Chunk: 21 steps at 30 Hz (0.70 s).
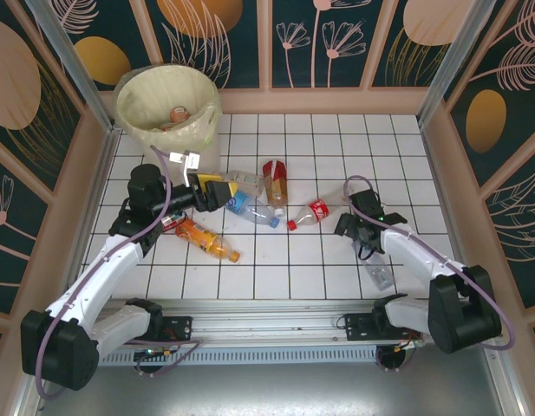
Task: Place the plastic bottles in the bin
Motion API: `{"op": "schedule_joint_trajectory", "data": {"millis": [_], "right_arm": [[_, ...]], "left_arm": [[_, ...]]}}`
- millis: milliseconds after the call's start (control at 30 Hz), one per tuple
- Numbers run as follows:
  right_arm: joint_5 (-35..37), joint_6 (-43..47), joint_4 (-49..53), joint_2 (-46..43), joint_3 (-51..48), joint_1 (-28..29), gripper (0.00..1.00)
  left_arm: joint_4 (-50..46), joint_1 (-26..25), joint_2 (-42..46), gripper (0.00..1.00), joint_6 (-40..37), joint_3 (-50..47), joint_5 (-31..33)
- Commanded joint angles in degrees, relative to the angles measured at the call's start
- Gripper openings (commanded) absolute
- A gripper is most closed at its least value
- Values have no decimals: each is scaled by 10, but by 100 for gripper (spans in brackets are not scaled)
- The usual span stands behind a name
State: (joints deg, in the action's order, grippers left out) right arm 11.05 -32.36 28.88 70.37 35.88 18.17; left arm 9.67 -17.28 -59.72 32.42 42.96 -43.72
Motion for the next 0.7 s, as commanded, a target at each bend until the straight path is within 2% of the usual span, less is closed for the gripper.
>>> {"op": "schedule_joint_trajectory", "data": {"millis": [0, 267, 667], "right_arm": [[17, -18, 28, 16, 9, 13, 99], [35, -34, 54, 64, 22, 28, 98], [10, -47, -2, 67, 18, 31, 67]], "left_arm": [[20, -2, 12, 99, -3, -9, -13], [26, -3, 21, 99, 2, -14, -15], [24, -3, 23, 99, 3, -15, -10]]}}
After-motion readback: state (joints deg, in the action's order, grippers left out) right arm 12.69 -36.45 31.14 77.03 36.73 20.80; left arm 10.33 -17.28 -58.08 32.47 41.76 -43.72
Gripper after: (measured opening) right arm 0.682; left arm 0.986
